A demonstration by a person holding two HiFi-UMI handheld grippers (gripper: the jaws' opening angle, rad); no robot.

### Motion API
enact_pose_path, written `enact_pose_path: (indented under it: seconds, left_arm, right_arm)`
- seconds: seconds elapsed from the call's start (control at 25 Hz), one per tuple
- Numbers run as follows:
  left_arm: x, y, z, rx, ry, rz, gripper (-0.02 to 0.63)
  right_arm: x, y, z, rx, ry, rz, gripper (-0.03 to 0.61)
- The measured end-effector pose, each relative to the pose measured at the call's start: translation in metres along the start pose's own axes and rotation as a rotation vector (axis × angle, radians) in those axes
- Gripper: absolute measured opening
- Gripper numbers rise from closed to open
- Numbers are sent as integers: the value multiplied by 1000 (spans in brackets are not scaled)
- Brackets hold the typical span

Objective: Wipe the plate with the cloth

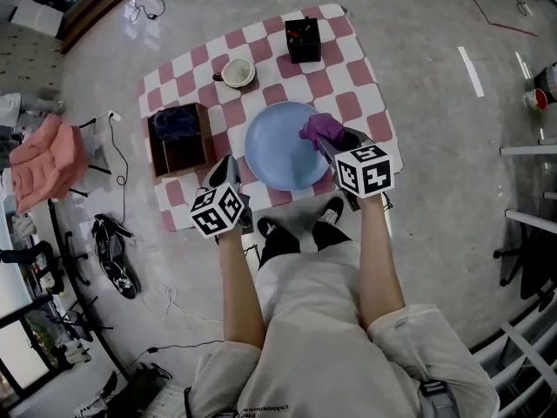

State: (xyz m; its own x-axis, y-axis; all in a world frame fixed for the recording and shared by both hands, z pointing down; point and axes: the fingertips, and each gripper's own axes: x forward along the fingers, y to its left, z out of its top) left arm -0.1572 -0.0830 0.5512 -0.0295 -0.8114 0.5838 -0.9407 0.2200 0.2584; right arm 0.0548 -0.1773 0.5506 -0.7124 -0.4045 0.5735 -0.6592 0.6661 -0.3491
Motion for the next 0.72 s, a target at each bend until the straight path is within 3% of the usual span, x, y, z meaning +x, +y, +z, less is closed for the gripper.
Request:
enact_pose_path:
  seconds: [0.32, 0.56, 0.72]
  left_arm:
    - [8, 25, -38, 6, 82, 20, 11]
    - [38, 25, -48, -36, 158, -113, 11]
    - [45, 22, -50, -95, 203, -210, 11]
  right_arm:
    - [12, 21, -2, -114, 52, 42, 127]
    - [23, 20, 5, -184, 72, 23, 127]
    - [28, 31, 8, -301, 76, 17, 127]
